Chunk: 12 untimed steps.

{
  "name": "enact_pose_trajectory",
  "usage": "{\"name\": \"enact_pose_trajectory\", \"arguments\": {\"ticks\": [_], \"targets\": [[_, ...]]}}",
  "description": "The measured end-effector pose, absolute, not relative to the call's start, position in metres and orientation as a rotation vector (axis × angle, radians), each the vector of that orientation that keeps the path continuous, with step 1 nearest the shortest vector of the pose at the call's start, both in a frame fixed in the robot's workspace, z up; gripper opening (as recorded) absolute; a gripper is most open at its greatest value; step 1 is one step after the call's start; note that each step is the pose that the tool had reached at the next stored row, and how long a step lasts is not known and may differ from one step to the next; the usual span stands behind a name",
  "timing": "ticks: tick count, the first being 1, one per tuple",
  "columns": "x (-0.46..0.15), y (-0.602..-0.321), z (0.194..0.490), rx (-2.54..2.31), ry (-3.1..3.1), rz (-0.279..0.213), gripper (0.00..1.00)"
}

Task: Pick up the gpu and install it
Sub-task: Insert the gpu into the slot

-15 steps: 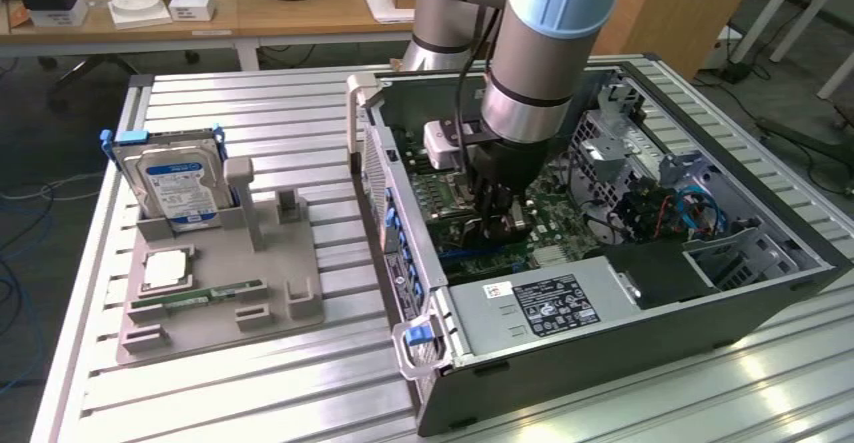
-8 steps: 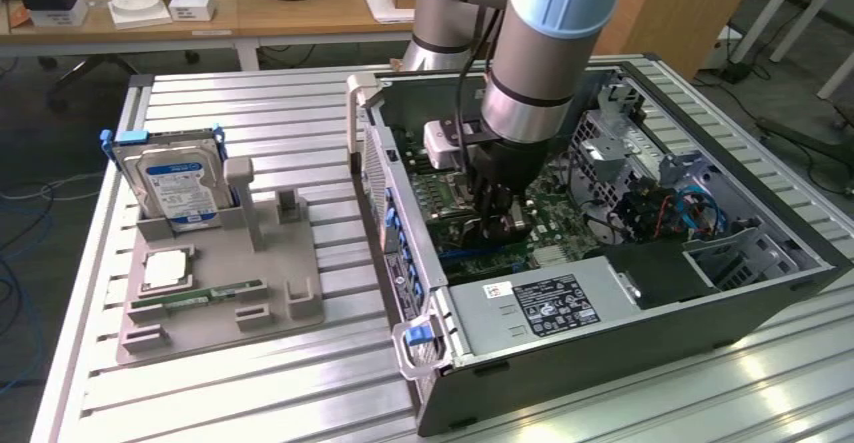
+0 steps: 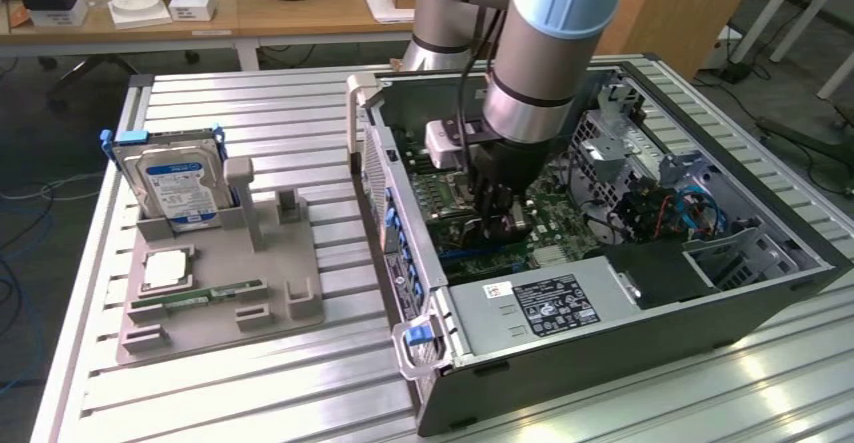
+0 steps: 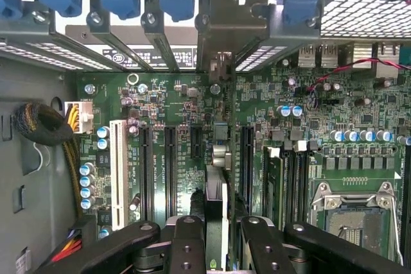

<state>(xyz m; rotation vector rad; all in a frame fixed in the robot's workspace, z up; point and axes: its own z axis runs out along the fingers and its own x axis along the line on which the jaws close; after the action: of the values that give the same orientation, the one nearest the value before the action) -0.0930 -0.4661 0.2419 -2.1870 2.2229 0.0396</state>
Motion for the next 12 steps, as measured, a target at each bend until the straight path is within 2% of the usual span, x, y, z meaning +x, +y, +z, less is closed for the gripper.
{"name": "enact_pose_trajectory", "arguments": {"ticks": [12], "targets": [[-0.0913, -0.4661, 0.24, -2.188, 2.224, 0.04, 0.27]]}}
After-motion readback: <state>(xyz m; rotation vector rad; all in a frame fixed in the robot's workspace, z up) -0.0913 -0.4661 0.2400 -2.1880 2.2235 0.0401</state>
